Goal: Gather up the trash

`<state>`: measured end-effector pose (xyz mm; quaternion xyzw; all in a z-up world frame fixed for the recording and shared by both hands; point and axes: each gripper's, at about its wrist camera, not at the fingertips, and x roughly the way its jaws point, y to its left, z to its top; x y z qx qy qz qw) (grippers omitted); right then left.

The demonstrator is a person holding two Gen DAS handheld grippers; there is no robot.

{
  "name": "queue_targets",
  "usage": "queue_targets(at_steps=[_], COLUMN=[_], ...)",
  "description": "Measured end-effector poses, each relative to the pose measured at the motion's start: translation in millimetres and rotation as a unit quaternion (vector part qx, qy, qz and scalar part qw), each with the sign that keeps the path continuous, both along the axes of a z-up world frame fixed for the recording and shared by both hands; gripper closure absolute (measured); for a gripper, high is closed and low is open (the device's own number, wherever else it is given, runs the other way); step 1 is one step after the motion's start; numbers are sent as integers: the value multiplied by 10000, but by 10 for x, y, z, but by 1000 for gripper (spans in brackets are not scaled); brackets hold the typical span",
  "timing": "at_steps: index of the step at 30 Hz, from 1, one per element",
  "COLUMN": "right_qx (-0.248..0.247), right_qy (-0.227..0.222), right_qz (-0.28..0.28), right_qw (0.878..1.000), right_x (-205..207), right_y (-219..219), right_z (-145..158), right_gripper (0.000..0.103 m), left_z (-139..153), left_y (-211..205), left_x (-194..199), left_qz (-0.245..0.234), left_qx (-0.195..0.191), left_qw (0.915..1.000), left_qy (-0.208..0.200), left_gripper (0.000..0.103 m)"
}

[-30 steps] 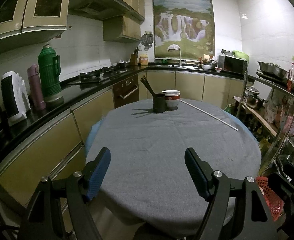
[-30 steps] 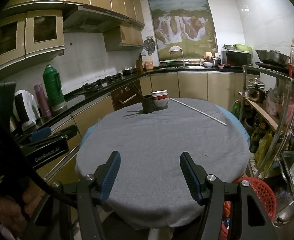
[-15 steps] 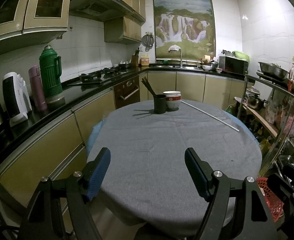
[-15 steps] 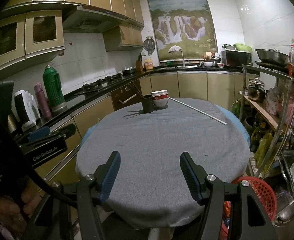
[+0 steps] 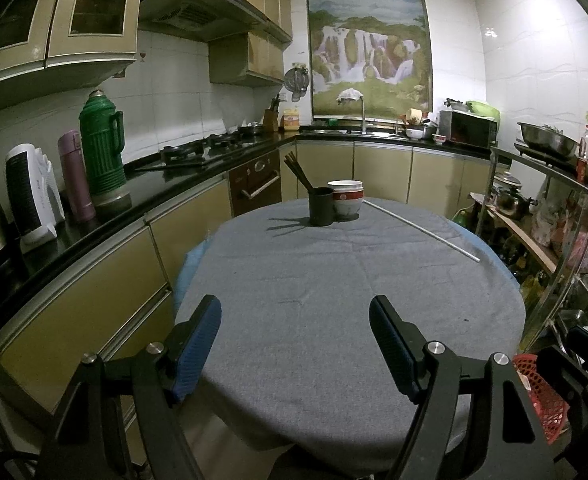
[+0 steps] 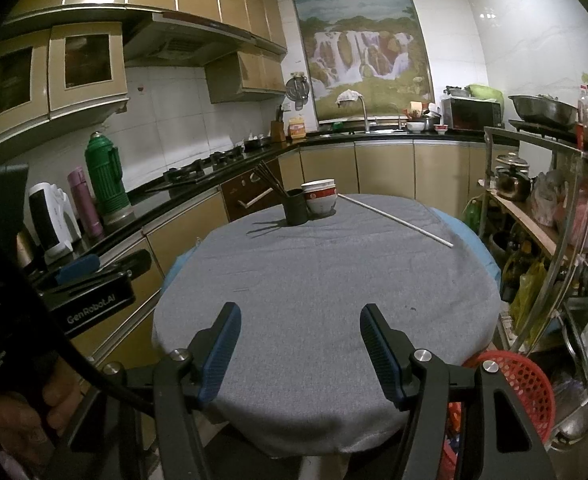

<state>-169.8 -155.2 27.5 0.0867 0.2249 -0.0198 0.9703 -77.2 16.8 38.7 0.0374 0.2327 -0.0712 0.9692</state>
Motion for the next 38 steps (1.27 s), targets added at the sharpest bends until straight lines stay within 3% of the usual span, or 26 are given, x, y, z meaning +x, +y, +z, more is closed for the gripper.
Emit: queue_targets(at_steps=[11, 23, 33, 38], right_qx=[53, 154, 277, 353], right_qy=[35, 125, 289, 444], right_qz=[27, 232, 300, 126], right_qw=[10000, 9995, 9987, 9983], right_x=[64, 441, 919, 1239], right_y=[-7, -116, -339, -545], right_z=[-19, -66, -150, -262], right_gripper=[37, 37, 37, 37], left_z=[-41, -109, -194, -377], left_y=[9, -15, -202, -315], left_x=[79, 337, 697, 1157], left_qz=[112, 454, 410, 125], left_qx=[42, 138, 232, 104], left_qw=[9999, 9986, 9977, 9967], left_qy=[58, 248, 488, 795], left_gripper=[26, 26, 26, 26])
